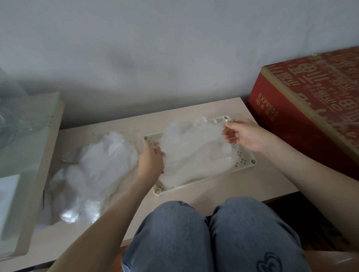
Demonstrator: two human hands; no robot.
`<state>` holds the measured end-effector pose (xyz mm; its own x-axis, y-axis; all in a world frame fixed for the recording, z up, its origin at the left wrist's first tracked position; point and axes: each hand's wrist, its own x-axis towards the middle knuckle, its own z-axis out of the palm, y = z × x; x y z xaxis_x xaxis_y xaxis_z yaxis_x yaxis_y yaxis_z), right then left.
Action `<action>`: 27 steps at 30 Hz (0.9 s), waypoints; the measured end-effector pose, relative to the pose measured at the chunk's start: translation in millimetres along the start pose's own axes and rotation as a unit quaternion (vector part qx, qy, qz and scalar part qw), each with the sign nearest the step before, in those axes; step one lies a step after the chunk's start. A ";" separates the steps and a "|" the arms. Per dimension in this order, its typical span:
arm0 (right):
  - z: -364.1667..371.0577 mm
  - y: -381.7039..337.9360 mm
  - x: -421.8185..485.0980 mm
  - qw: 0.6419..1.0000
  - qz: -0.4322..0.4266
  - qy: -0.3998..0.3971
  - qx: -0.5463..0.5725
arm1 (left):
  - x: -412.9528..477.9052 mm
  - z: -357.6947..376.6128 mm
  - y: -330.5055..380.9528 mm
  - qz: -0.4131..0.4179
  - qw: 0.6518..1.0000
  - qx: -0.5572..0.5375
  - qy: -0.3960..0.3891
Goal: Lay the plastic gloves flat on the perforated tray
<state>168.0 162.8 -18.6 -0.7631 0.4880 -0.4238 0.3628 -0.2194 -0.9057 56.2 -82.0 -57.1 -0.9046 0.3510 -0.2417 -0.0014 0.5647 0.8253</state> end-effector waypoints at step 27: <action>1.0 -21.4 -41.8 0.992 -0.042 -0.106 0.043 | -24.1 -7.0 84.5 0.035 0.949 -0.312 -0.026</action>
<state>191.7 146.2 18.5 -0.8878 0.3205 -0.3302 0.2522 -0.2612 -0.9317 74.9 -47.9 22.0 -0.8897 0.4171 -0.1858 -0.2085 -0.0089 0.9780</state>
